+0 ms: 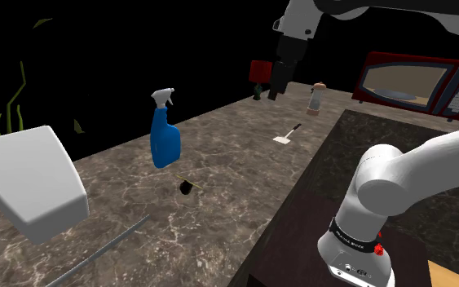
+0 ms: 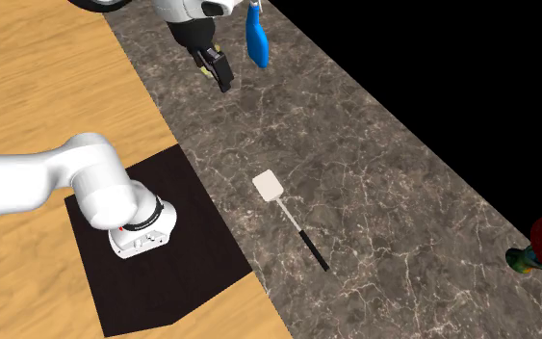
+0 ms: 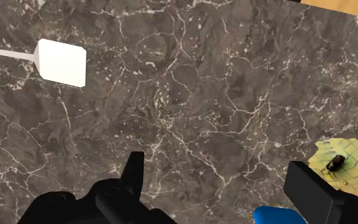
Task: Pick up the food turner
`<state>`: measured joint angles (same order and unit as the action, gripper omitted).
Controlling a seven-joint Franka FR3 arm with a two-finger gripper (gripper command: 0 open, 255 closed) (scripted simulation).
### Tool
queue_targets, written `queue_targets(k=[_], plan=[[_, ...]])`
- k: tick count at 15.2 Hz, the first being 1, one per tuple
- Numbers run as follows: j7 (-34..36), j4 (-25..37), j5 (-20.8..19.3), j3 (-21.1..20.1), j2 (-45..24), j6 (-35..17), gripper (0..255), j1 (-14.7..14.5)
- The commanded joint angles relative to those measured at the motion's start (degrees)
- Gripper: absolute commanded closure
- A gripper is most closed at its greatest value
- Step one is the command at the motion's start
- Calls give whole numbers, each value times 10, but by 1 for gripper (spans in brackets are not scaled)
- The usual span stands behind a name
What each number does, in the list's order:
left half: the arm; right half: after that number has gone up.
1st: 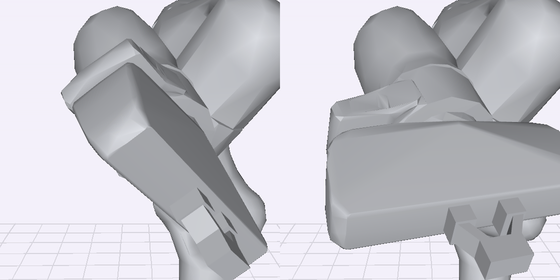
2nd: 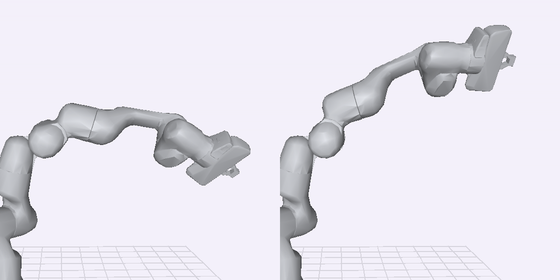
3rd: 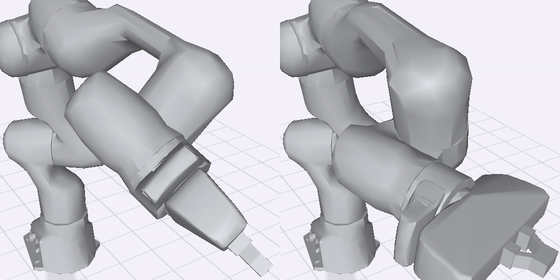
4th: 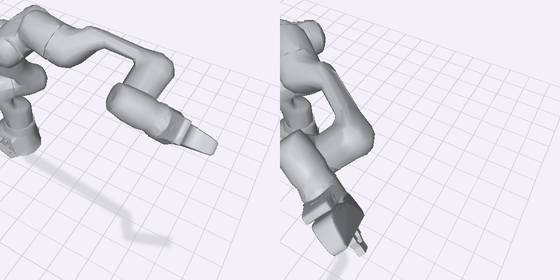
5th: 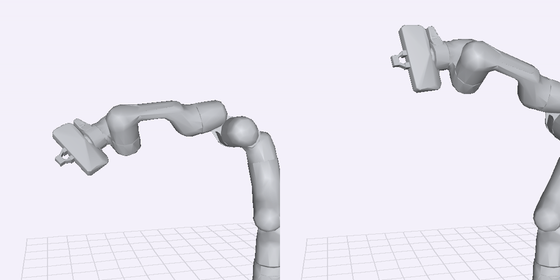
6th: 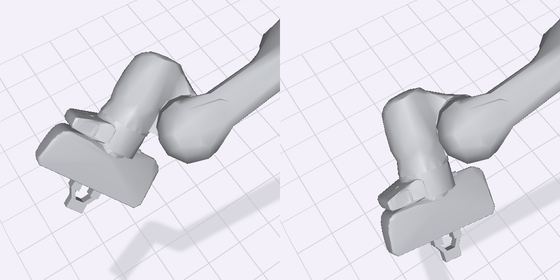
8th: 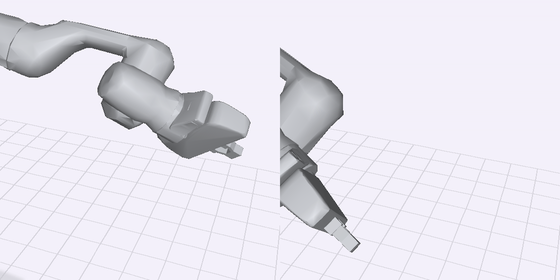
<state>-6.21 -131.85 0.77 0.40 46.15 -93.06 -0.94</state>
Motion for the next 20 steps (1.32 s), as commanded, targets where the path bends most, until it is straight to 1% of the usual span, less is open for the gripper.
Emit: queue_targets(k=[1,6,11,16,20], plan=[[0,0,0,0,0,0,0,0],[-170,-71,-56,75,52,-5,0,-25],[-344,-114,-130,162,75,-16,0,-44],[-518,-126,-209,256,64,-41,0,-64],[-656,-116,-268,336,30,-73,0,-90]])
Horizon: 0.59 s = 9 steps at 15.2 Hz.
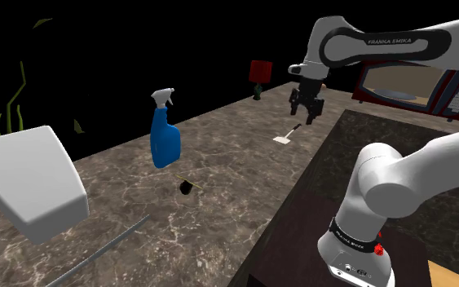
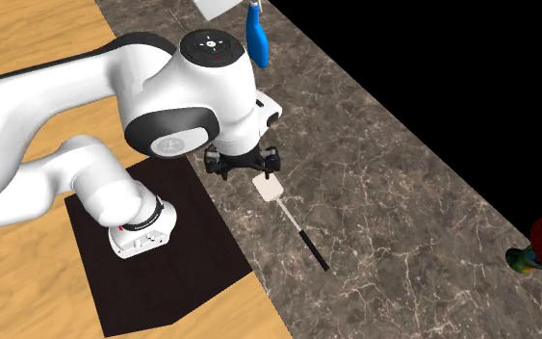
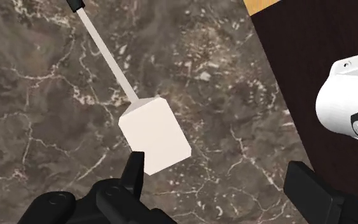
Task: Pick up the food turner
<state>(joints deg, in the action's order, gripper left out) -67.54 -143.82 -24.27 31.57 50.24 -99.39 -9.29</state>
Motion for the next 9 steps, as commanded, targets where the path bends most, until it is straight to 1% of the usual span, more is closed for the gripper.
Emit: queue_targets(k=[1,5,7,9], plan=[[-76,9,-31,45,-22,-19,0,-16],[-210,41,-74,131,-77,-62,0,-63],[-276,61,-89,177,-108,-86,0,-94],[-342,84,-98,226,-143,-112,0,-132]])
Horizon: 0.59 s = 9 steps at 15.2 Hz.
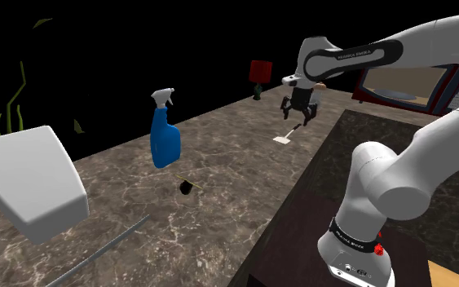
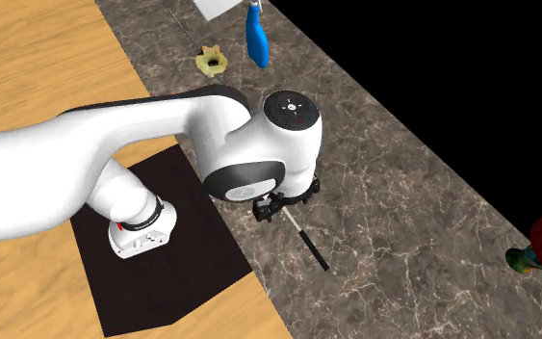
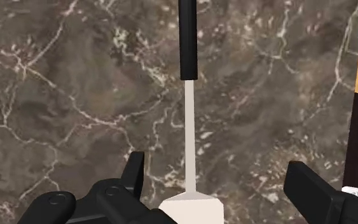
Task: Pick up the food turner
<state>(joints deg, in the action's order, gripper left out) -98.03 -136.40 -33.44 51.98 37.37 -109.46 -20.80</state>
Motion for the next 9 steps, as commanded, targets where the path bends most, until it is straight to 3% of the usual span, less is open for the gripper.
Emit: queue_targets(k=[1,9], plan=[[-59,18,-8,40,-26,-20,0,-32],[-54,-18,-22,81,-48,-83,0,-44]])
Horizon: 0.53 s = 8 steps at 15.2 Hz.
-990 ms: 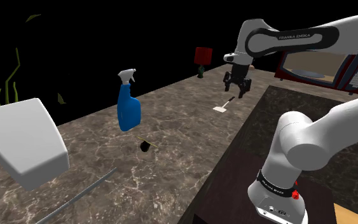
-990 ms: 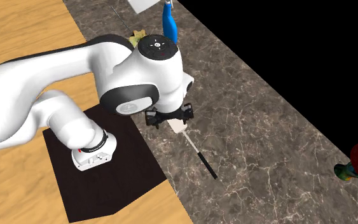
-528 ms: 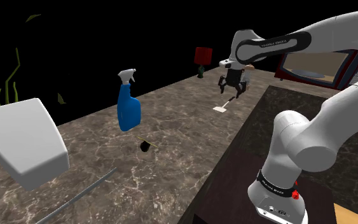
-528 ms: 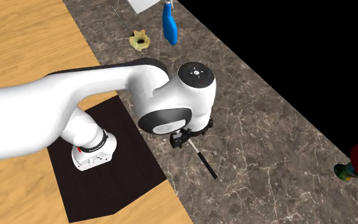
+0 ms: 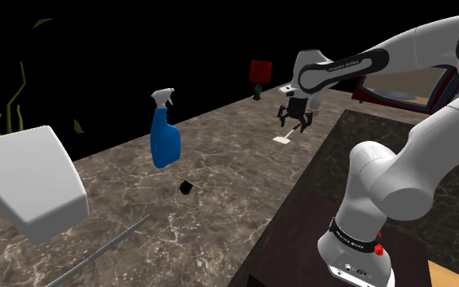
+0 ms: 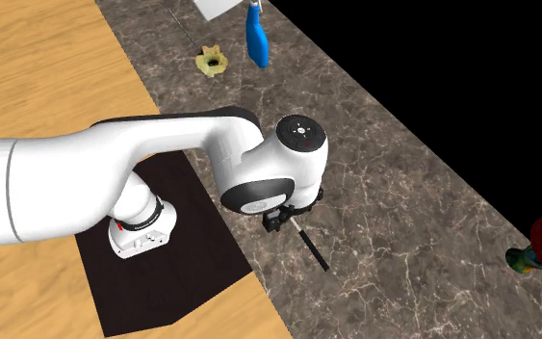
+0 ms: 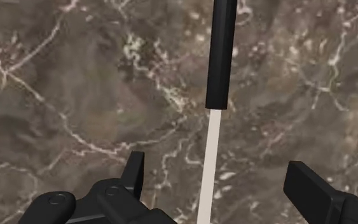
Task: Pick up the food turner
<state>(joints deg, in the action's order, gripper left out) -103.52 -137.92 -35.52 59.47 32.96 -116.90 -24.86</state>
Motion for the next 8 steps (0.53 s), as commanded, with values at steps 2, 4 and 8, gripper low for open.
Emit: queue_targets(k=[2,4,8], plan=[[1,-4,-1,6,-4,-8,255,-3],[1,-4,-1,5,-3,-8,255,-2],[1,-4,-1,6,-4,-8,255,-2]])
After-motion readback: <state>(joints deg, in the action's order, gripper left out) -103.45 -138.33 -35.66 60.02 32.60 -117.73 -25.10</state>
